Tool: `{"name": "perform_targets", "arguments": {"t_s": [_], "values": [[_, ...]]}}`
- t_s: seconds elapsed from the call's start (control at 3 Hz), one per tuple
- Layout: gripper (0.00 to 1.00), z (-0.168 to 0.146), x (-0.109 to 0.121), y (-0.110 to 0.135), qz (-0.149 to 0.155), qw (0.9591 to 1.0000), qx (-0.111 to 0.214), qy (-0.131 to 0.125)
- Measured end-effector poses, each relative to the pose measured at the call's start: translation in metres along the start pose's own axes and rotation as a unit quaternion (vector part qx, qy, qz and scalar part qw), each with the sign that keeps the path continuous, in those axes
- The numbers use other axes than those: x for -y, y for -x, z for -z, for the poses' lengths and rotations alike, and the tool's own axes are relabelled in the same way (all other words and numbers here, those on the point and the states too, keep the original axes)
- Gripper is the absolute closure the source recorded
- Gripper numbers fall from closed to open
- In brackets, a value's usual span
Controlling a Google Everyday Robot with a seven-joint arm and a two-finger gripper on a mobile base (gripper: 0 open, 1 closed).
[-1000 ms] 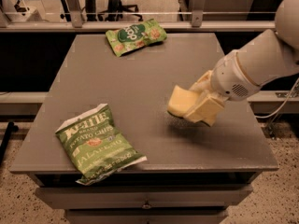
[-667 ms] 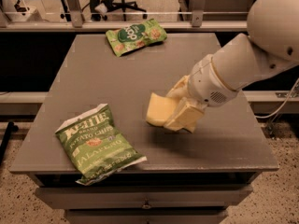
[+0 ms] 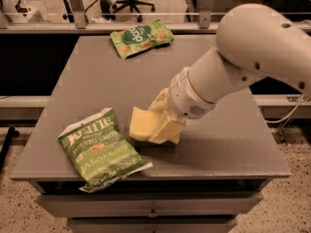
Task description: Move sponge near green jalapeno chip bag
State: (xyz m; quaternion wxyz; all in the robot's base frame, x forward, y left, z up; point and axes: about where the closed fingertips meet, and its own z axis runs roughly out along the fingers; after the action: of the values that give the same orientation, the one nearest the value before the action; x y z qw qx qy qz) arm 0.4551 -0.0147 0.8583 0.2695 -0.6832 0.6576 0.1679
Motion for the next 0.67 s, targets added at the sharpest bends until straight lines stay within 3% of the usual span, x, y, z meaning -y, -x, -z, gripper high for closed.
{"name": "perform_targets", "arguments": {"t_s": [0.67], "values": [[0.37, -0.0188, 0.0144, 0.0119, 0.005, 0.9999, 0.011, -0.005]]}}
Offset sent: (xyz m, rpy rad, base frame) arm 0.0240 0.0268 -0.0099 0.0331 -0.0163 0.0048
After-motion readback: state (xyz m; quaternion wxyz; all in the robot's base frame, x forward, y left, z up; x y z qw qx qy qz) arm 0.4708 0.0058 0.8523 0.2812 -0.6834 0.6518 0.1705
